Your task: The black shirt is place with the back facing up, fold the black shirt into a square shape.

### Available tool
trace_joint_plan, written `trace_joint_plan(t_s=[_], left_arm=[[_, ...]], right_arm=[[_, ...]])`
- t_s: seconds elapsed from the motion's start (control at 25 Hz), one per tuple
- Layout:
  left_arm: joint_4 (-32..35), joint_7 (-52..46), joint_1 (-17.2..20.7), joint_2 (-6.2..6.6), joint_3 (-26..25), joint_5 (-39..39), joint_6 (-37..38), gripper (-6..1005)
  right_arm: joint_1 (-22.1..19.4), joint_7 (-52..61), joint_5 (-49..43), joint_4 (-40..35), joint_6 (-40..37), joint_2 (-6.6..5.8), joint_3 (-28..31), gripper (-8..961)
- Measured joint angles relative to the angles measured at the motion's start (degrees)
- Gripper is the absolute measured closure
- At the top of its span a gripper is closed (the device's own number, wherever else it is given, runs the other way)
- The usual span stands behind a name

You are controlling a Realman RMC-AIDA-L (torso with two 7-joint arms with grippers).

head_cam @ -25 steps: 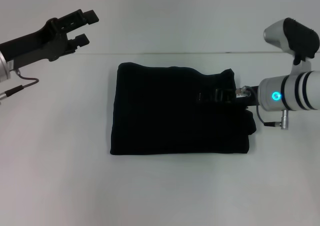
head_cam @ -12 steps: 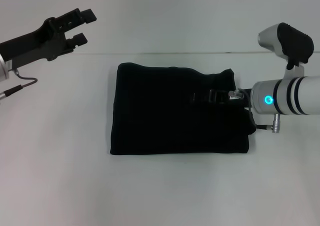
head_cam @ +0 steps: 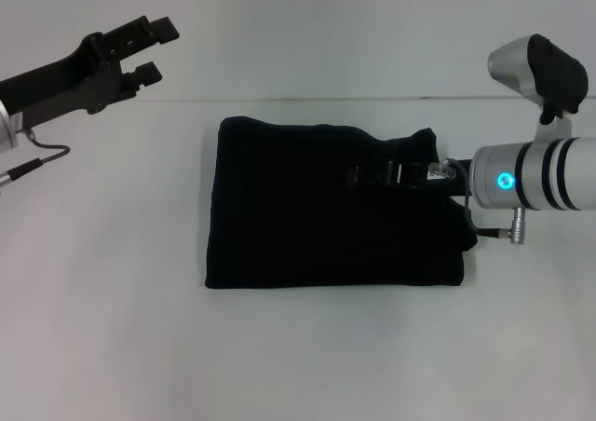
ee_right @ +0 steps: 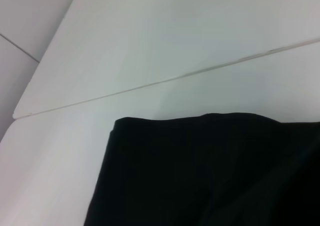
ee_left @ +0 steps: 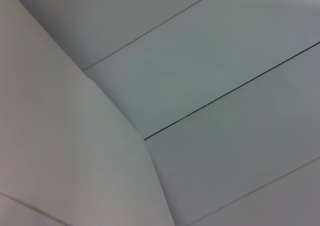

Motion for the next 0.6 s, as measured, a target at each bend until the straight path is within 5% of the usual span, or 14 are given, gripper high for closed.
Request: trace_joint_plan(t_s=[0.6], left_arm=[[-0.1, 0.1, 0.3, -0.27, 0.0, 0.0, 0.0, 111]], right_arm=[[-0.6, -2.7, -3.8, -0.1, 1.7, -0.11, -0.3, 274]])
